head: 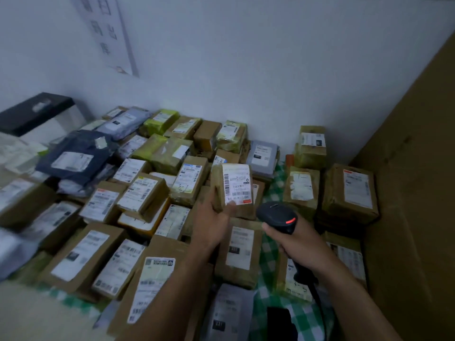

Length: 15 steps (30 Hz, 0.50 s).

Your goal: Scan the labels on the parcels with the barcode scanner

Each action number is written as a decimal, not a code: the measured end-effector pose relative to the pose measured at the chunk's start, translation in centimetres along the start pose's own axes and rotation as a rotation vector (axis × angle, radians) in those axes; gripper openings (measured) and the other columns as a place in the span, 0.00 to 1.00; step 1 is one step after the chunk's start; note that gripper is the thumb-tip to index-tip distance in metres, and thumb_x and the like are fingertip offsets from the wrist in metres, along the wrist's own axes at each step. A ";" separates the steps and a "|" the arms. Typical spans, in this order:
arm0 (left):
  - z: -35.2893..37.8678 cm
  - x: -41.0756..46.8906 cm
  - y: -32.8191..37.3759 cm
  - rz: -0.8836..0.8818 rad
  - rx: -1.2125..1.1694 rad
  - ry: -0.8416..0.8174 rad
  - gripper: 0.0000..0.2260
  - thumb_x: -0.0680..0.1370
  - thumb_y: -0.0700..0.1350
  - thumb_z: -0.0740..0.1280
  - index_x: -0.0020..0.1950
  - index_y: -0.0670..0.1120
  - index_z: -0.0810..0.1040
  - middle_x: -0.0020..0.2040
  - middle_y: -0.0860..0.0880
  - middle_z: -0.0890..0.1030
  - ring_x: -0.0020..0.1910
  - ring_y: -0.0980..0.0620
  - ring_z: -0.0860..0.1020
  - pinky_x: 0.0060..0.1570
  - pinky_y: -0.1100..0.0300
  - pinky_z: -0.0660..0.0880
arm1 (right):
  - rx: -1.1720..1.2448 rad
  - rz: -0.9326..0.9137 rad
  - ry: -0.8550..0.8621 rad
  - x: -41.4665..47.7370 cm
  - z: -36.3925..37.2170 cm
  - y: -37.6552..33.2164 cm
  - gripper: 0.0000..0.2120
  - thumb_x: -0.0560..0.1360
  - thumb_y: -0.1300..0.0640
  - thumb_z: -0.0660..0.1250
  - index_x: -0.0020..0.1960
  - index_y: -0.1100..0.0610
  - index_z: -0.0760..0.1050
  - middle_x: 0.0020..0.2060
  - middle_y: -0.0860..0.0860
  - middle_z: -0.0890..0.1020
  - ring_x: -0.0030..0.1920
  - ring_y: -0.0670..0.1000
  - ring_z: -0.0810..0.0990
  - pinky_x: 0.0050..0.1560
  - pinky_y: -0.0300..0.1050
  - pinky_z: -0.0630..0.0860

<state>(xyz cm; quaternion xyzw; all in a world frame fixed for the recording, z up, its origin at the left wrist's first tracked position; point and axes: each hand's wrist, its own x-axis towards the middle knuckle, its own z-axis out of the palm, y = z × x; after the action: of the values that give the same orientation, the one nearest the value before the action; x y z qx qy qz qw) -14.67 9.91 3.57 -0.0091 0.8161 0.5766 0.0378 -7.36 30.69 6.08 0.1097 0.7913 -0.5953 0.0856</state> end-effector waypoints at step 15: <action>-11.7 2.6 -5.4 -0.312 0.486 -0.011 0.11 0.83 0.53 0.61 0.63 0.56 0.76 0.58 0.51 0.83 0.54 0.52 0.81 0.58 0.45 0.80 | -0.142 0.009 -0.194 3.5 5.4 -1.6 0.22 0.76 0.44 0.75 0.68 0.40 0.74 0.49 0.44 0.86 0.41 0.46 0.84 0.37 0.39 0.81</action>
<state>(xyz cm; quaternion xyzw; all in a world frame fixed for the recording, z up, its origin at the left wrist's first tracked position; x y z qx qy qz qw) -17.52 -2.82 2.23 -0.1222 0.9189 0.3514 0.1313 -11.14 25.36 5.12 0.0487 0.8188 -0.5454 0.1723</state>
